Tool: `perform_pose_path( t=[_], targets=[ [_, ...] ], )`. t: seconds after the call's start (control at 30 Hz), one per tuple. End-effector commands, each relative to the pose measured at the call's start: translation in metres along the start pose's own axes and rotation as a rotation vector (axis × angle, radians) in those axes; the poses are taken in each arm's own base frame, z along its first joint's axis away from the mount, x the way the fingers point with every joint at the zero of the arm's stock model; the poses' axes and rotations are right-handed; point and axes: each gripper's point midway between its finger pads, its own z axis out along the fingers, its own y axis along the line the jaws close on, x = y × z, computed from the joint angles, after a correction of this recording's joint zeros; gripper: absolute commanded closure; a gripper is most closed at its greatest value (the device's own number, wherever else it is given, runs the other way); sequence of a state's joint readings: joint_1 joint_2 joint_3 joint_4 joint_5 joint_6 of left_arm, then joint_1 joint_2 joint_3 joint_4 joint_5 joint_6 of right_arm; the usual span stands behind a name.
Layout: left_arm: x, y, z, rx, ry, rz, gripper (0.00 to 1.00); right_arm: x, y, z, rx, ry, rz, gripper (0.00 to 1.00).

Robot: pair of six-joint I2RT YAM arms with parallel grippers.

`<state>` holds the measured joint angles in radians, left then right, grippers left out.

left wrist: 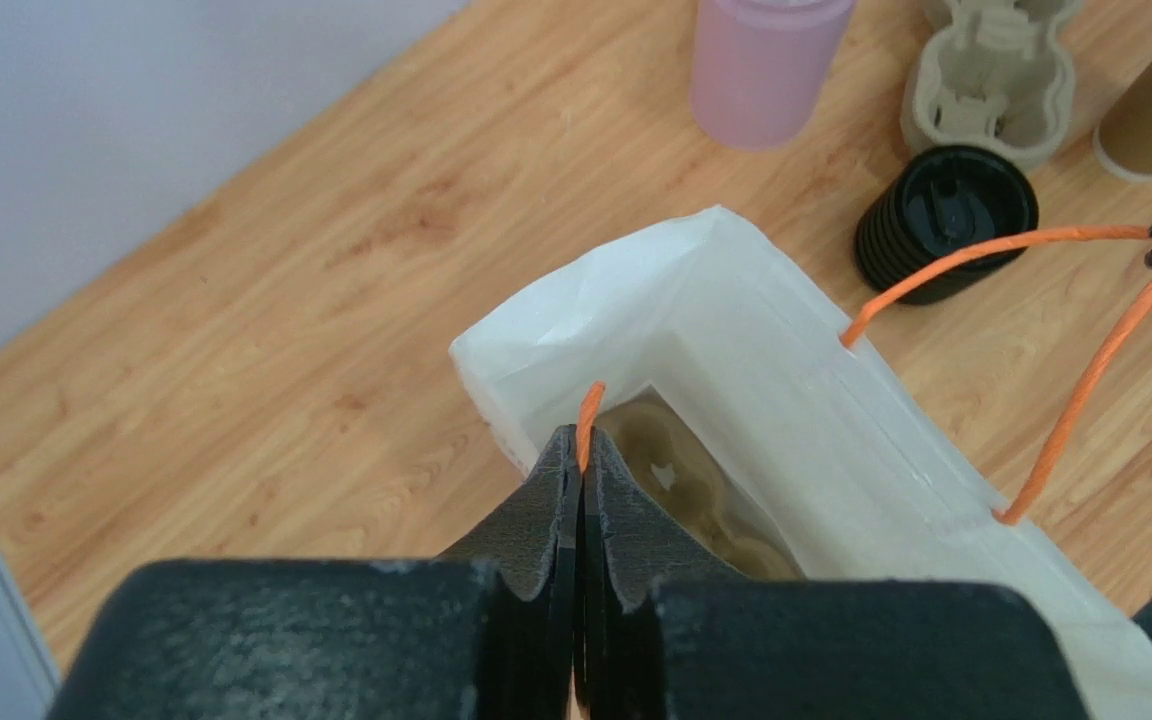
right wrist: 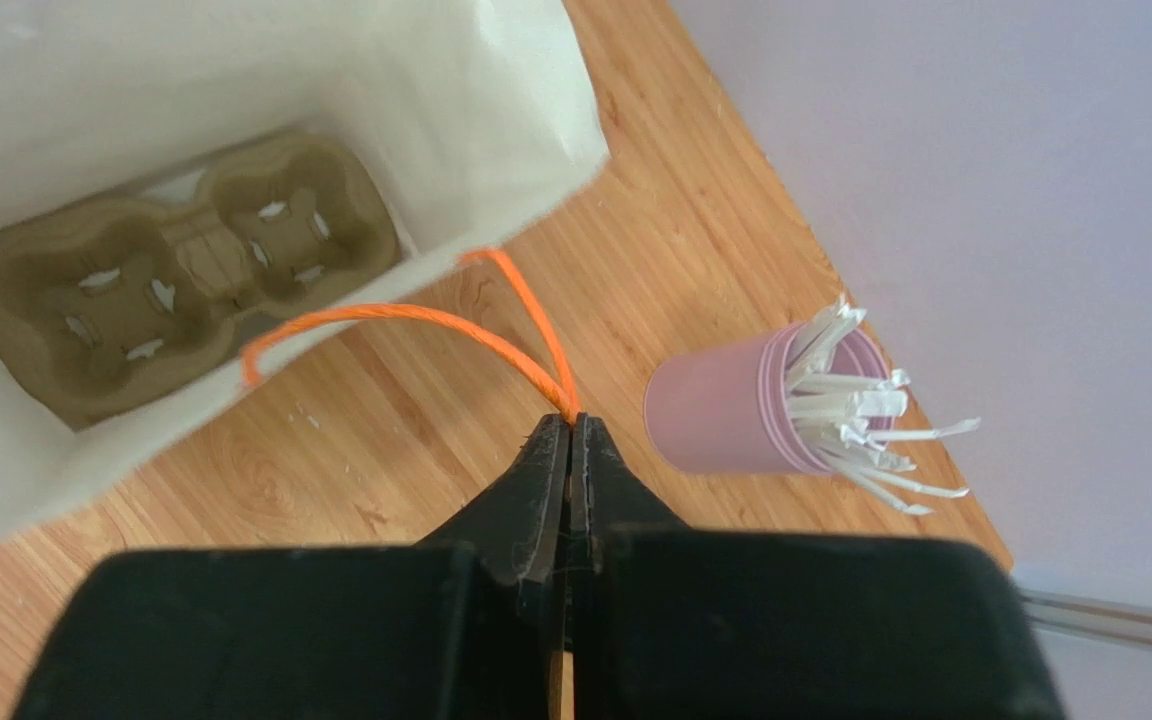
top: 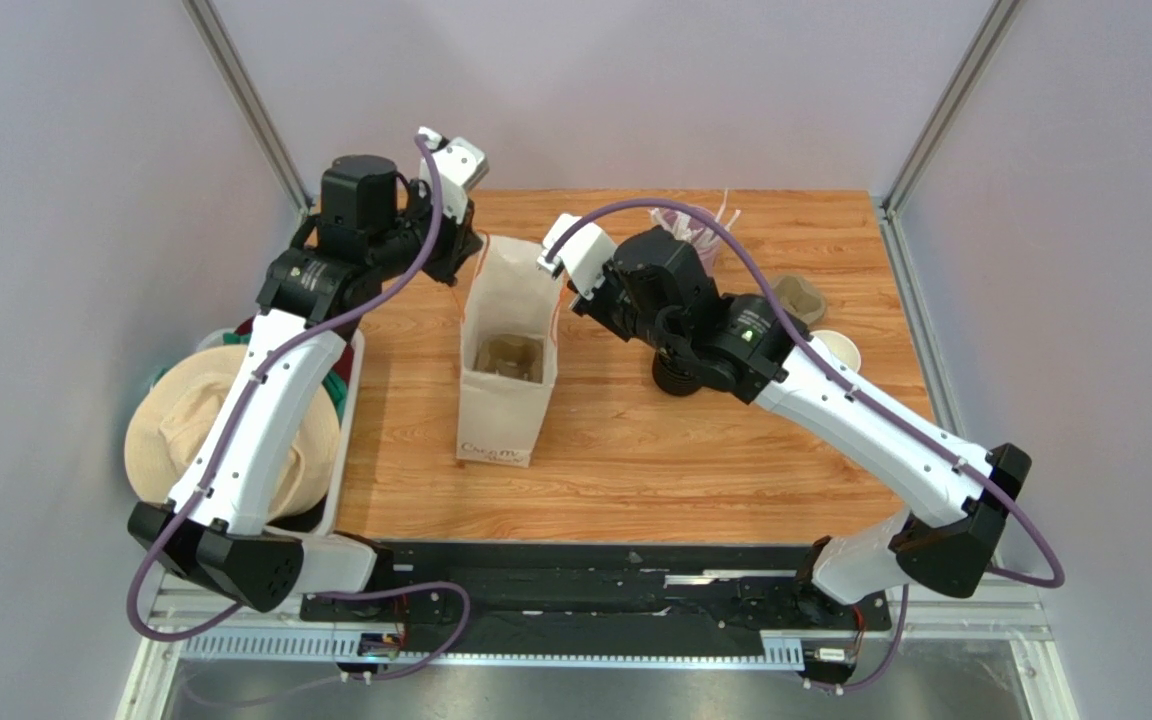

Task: Pack the takeout coffee

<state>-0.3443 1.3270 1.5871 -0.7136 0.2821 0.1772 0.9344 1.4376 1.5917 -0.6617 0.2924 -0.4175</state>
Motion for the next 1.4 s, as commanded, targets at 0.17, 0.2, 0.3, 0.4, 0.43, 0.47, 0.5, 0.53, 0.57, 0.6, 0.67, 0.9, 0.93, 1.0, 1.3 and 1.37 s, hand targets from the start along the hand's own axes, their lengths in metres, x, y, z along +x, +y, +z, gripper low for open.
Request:
perform_pose_path(
  t=[0.17, 0.2, 0.3, 0.4, 0.43, 0.47, 0.5, 0.53, 0.57, 0.6, 0.67, 0.9, 0.93, 1.0, 1.3, 1.37],
  targets=[
    [-0.088, 0.011, -0.052, -0.069, -0.209, 0.115, 0.96, -0.029, 0.008, -0.041, -0.152, -0.113, 0.004, 1.0],
    [-0.089, 0.006, -0.052, -0.045, -0.214, 0.113, 0.95, -0.018, 0.016, -0.045, -0.188, -0.09, -0.013, 1.0],
    [-0.081, -0.006, -0.049, 0.019, -0.205, 0.111, 0.95, -0.001, 0.034, -0.055, -0.272, -0.081, -0.058, 1.0],
    [-0.062, -0.011, -0.04, 0.049, -0.165, 0.109, 0.95, 0.025, 0.058, -0.061, -0.384, -0.045, -0.093, 1.0],
    [-0.053, -0.012, -0.037, 0.058, -0.143, 0.108, 0.95, 0.036, 0.066, -0.061, -0.412, -0.024, -0.111, 1.0],
    [-0.049, -0.013, -0.036, 0.064, -0.139, 0.111, 0.95, 0.04, 0.072, -0.064, -0.442, -0.02, -0.12, 1.0],
    [-0.046, -0.015, -0.035, 0.072, -0.135, 0.114, 0.95, 0.047, 0.078, -0.068, -0.47, -0.002, -0.13, 1.0],
    [-0.042, -0.017, -0.035, 0.08, -0.129, 0.116, 0.95, 0.053, 0.083, -0.072, -0.493, 0.005, -0.137, 1.0],
    [-0.038, -0.019, -0.034, 0.089, -0.119, 0.113, 0.95, 0.056, 0.091, -0.078, -0.535, 0.001, -0.15, 1.0],
    [-0.037, -0.022, -0.034, 0.105, -0.119, 0.112, 0.96, 0.066, 0.098, -0.084, -0.575, 0.031, -0.161, 1.0],
    [-0.032, -0.026, -0.035, 0.127, -0.108, 0.109, 0.95, 0.078, 0.108, -0.094, -0.627, 0.049, -0.184, 1.0],
    [-0.023, -0.059, -0.044, 0.309, -0.098, 0.136, 0.95, 0.129, 0.138, -0.13, -0.822, 0.188, -0.255, 1.0],
    [-0.019, -0.063, -0.047, 0.33, -0.084, 0.136, 0.95, 0.134, 0.141, -0.133, -0.84, 0.205, -0.26, 1.0],
    [-0.02, -0.073, -0.053, 0.383, -0.095, 0.16, 0.96, 0.146, 0.149, -0.136, -0.872, 0.248, -0.272, 1.0],
    [0.017, -0.106, -0.052, 0.517, -0.013, 0.188, 0.94, 0.163, 0.18, -0.109, -0.866, 0.266, -0.279, 1.0],
    [0.024, -0.115, -0.051, 0.549, 0.006, 0.208, 0.94, 0.168, 0.184, -0.104, -0.862, 0.28, -0.294, 1.0]
  ],
)
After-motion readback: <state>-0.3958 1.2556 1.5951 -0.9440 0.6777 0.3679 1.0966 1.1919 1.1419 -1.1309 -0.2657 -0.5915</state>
